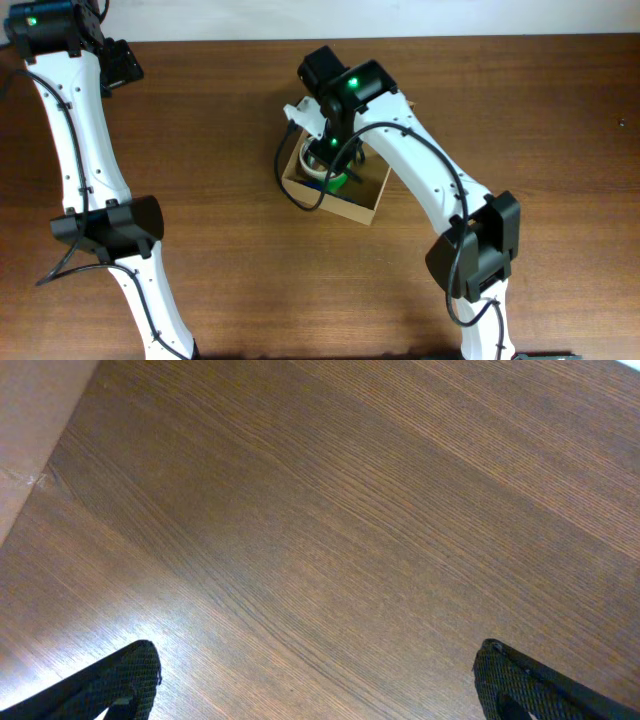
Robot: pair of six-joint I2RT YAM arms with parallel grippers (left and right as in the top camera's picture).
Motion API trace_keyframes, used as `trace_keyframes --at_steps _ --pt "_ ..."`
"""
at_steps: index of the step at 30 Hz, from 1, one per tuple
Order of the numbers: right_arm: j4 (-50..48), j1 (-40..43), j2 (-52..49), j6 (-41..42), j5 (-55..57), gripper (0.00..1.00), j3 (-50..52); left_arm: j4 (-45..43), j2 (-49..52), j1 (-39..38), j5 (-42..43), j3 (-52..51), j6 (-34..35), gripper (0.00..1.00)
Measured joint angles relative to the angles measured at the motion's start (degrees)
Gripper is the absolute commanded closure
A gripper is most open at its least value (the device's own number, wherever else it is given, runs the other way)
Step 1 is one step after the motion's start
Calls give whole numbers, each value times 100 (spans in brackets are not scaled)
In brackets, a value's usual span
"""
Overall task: Pack container
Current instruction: 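Carry the black marker with the right gripper and lower it into the box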
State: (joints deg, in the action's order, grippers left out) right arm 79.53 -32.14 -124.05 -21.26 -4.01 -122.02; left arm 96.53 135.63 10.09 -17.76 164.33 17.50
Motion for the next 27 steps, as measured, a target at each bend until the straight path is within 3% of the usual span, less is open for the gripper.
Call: trace_keyframes --at_steps 10,27 --pt "-516 -15 -4 -42 -103 96 839 0 0 0 0 0 0 0" --pt "-732 -323 -4 -63 -234 96 1270 0 0 0 0 0 0 0"
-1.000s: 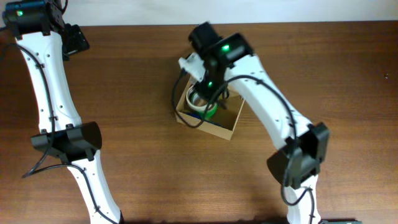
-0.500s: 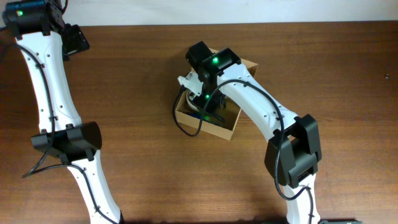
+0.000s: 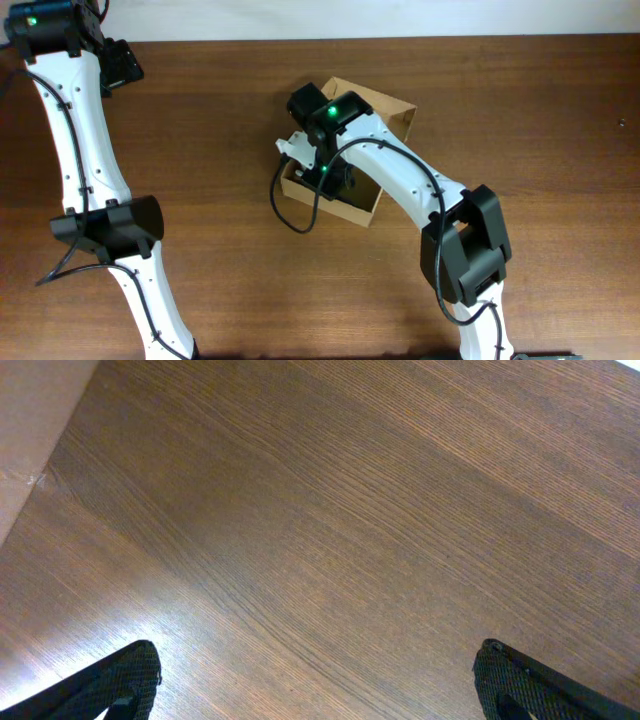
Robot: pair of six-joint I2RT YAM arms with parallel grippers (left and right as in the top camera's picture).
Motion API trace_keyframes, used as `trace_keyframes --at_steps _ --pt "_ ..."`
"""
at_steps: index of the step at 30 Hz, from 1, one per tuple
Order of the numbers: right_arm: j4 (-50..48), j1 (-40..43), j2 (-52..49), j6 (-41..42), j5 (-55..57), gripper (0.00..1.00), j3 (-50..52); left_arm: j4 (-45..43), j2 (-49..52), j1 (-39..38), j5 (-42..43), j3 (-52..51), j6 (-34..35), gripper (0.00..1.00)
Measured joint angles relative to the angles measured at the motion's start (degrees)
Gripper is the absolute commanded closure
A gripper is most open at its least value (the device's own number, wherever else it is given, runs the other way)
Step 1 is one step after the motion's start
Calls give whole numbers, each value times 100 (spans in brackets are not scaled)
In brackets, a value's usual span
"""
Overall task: Pack container
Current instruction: 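Carry the black marker with the right gripper and lower it into the box, then release the marker, withdraw the right arm, and raise both grippers to the lid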
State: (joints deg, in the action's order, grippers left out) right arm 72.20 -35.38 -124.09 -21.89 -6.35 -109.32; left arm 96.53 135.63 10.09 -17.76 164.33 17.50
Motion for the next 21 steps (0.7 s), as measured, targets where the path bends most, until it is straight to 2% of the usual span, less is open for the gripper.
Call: trace_keyframes --at_steps 8,14,18,21 --pt "-103 -20 0 -31 -22 84 249 0 0 0 0 0 0 0" --pt "-177 -20 0 -55 -20 57 267 0 0 0 0 0 0 0" --pt "-13 -20 0 -59 7 56 94 0 0 0 0 0 0 0" --pt "352 -20 0 24 162 56 -439 0 0 0 -2 0 0 0"
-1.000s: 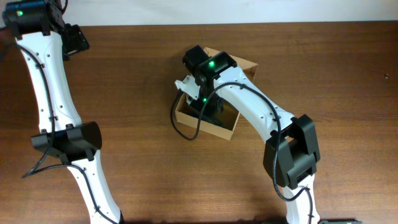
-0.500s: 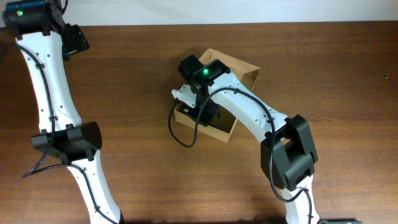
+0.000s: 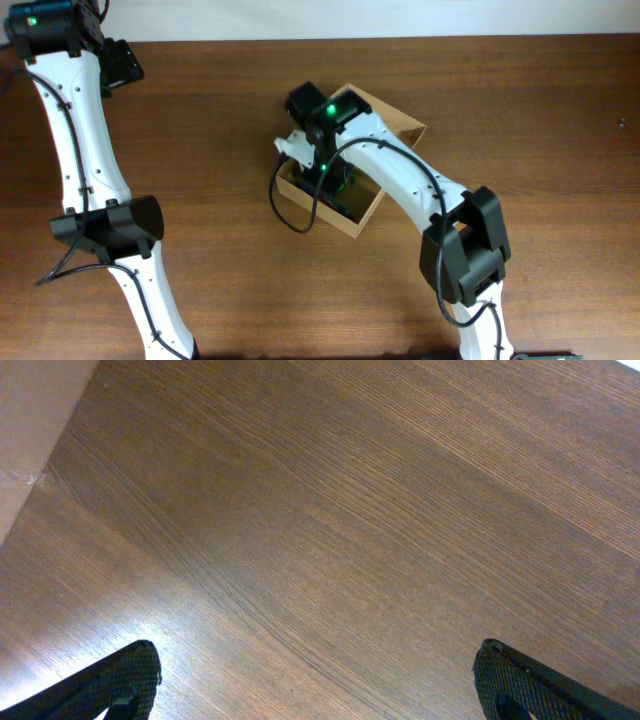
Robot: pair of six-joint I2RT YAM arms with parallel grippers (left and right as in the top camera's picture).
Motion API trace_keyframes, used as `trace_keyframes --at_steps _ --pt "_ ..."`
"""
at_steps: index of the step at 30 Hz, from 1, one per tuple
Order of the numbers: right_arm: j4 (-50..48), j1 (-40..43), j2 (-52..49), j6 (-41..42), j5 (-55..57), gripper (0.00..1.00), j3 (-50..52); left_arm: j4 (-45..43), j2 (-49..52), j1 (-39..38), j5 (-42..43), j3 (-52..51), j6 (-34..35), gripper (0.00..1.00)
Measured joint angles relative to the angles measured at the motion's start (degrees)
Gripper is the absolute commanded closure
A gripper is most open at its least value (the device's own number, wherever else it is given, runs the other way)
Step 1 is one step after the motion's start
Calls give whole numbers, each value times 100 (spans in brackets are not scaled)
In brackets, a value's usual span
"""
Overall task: Pack container
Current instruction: 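Release the marker, withdraw the right arm, and raise both grippers to the lid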
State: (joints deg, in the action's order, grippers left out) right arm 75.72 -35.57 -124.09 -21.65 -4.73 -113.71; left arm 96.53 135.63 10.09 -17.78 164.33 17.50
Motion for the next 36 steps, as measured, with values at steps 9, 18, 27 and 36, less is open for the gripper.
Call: trace_keyframes --at_steps 9,18,27,36 --pt "750 0 393 850 1036 56 -2734 0 0 0 2 0 0 0" --pt "988 1198 2114 1888 1853 56 -3023 -28 0 2 214 0 2 0" --pt "-396 3995 2159 2594 203 73 404 -28 0 -31 1676 0 4 47" --pt "-1694 4017 1307 3504 -739 96 2063 -118 0 -737 1989 -636 -304 94"
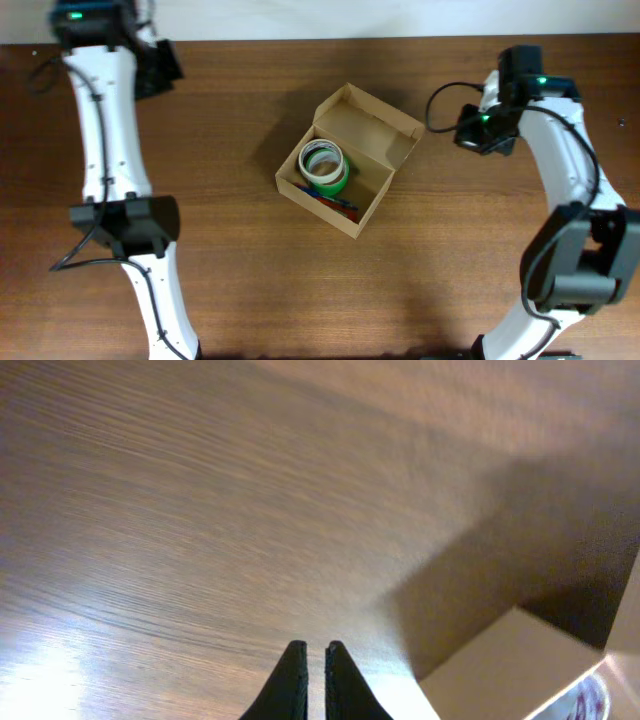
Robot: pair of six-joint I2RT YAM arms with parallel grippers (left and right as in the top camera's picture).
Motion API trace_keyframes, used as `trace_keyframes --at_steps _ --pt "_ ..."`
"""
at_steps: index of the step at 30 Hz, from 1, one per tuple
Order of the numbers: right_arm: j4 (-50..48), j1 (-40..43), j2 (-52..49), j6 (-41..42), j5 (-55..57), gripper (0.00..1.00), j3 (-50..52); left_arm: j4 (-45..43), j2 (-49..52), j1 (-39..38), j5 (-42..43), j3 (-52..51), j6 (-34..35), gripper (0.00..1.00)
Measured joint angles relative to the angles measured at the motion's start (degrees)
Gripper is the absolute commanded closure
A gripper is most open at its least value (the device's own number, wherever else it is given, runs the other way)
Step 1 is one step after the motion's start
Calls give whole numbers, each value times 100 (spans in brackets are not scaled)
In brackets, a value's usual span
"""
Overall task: Pack container
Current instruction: 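Release the marker, withdraw the right arm, and raise both grippers to the lid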
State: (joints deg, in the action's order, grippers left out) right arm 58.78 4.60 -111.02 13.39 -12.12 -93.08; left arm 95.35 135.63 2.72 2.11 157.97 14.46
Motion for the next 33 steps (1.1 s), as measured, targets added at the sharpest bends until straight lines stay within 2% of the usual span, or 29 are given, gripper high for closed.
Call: trace_keyframes --at_steps 8,17,23,29,33 --pt "-767 -393 -802 511 -619 96 7 -219 0 -485 -260 -920 -17 91" --pt "-1873 -811 -1163 693 -1056 96 39 -289 0 -481 -321 -1115 -17 88" --pt "-2465 -852 -1163 509 -1683 96 42 -372 0 -481 -321 -1132 -17 87" --pt "-2518 -850 -1163 435 -1965 96 42 -686 0 -481 -181 -1458 -17 86" --pt "-2459 -844 -1163 433 -1987 96 42 -1204 0 -481 417 -1982 -17 86"
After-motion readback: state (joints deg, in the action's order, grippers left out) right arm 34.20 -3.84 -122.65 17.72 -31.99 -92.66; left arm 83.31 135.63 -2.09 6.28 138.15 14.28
